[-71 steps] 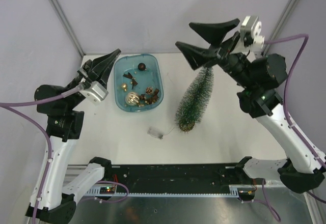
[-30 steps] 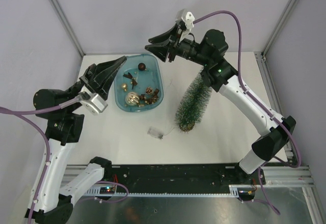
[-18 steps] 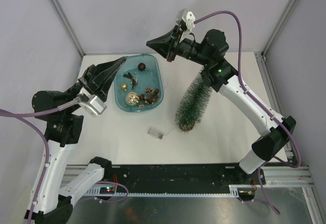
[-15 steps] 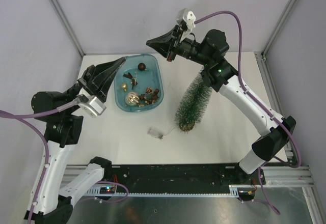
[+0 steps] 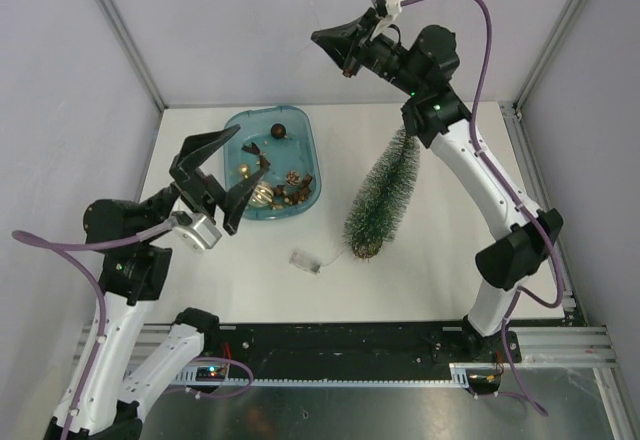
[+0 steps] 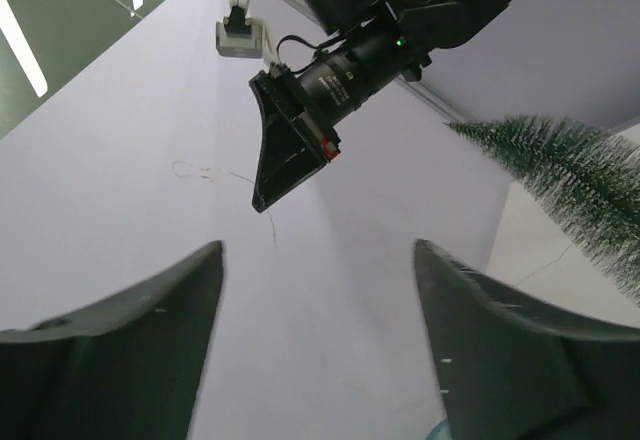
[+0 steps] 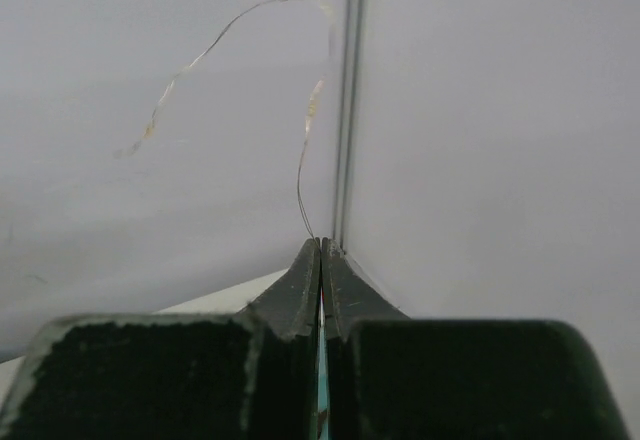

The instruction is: Decorate the small christmas tree

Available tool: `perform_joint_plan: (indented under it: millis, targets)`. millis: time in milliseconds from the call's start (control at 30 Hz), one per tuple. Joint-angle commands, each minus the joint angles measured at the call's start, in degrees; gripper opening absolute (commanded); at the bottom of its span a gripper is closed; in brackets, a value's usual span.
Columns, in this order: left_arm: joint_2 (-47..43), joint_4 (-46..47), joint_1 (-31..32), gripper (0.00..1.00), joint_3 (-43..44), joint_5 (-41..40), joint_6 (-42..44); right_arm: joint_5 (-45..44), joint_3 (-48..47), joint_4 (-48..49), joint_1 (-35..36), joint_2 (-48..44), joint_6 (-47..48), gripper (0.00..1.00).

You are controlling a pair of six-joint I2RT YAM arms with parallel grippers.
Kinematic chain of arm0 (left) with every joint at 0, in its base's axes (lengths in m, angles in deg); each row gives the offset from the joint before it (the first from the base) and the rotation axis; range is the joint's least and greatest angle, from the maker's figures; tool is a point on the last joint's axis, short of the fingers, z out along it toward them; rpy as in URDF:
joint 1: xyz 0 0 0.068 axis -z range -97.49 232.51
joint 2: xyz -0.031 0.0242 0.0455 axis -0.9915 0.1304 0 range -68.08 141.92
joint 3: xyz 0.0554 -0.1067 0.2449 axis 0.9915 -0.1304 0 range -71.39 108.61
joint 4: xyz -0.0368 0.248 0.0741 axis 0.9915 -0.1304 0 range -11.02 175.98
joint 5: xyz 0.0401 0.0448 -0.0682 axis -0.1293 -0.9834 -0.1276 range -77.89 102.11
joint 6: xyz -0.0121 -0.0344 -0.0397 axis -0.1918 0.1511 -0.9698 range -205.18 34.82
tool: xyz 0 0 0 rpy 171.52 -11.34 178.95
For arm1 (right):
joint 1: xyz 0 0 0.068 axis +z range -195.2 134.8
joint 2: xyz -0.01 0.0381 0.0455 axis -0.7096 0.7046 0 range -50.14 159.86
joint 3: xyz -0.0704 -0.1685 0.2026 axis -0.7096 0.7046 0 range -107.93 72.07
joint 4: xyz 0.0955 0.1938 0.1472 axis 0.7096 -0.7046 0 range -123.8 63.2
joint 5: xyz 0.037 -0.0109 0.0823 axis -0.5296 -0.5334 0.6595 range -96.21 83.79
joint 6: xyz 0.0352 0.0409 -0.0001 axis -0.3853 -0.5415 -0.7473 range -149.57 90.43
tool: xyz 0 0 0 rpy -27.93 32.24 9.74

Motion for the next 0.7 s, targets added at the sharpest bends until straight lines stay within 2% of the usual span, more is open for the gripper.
perform_joint_plan:
  millis: [0,100,300,400,567,667]
  targets:
    - [-2.35,-0.72,0.28,0.92,-3.07,-2.04,2.5,-1.15,-3.78,-0.76,-0.44,3.87,-0.21,0.0]
    - [-4.08,-1.49,0.28,0.99,-5.98,-6.34,0.51,-2.85,-4.69,-0.7,-0.15,5.86,0.49,0.0]
    - [-9.6,-3.19,0.28,1.0,-14.37,-9.91,-2.49,-10.37,-8.39,-2.82,1.08,10.21,4.7,0.0]
    - [-11.95,-3.66,0.28,1.0,-17.98,-6.57,-4.61,-12.92,-10.3,-3.16,1.04,12.69,5.07,0.0]
    - [-12.12,-4.73,1.62,0.97,-21.49,4.05,-10.03,-15.18,-11.04,-1.02,0.45,15.0,5.13,0.0]
    - [-11.89,-7.37,5.51,0.94,-24.21,7.47,-6.21,-15.65,-12.8,-0.29,0.25,16.46,4.86,0.0]
